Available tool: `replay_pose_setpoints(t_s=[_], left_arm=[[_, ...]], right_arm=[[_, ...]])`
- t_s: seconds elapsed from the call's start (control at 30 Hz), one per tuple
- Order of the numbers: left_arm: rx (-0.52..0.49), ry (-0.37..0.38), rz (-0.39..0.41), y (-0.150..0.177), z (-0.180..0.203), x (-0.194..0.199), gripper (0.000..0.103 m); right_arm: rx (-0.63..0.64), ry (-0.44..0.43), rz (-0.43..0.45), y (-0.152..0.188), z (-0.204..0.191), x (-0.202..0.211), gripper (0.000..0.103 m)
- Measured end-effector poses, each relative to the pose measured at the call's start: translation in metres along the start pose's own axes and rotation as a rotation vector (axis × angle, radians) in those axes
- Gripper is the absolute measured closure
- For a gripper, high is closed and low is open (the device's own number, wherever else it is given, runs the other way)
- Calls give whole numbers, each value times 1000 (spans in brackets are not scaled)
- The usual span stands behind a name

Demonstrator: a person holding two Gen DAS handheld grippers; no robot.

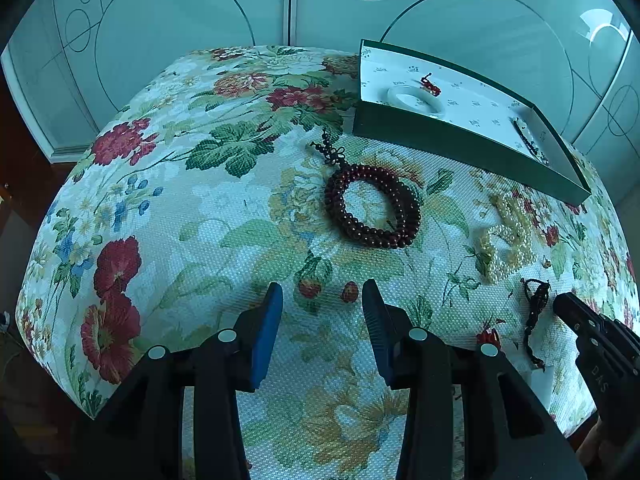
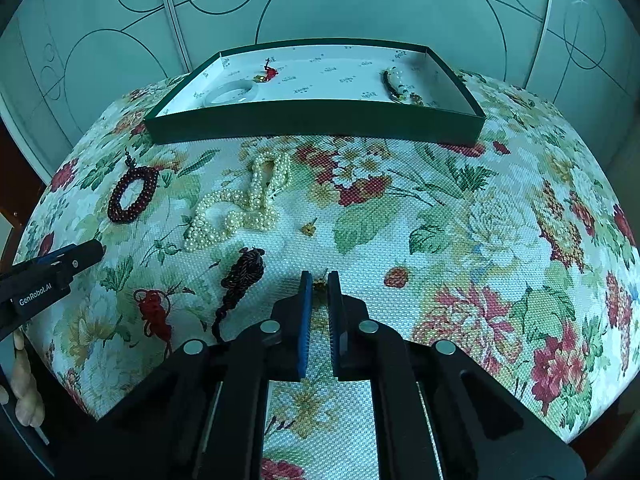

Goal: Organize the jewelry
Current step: 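Withdraw both open grippers from the box back over the table, then grasp the small gold charm with the right gripper while the left gripper grasps the red tassel charm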

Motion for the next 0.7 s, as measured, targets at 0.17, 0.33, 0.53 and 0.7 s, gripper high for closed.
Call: replay_pose_setpoints(t_s=[0.17,0.33,0.53,0.7], left_arm=[[-2,3,-3,1,3,1,61],[-21,13,0,5,12,6,61],[-53,34,0,13,30,14,61],[-96,50,-2,24,50,22,61]], right_arm=[[-2,-6,6,2,2,3,96],[0,-2,18,3,6,13,96],[-18,1,25,9,16,23,96],[-27,-1,37,15,22,31,96]])
Point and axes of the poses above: each gripper's, at about its wrist camera, not at the fingertips, and x roughly against the way its jaws point, z to its right, y to its underside, the point moved 4 cm from there along -x, roughly the way its jaws point, and after that the axes turned 13 degrees about x, right-handed, at the moved point
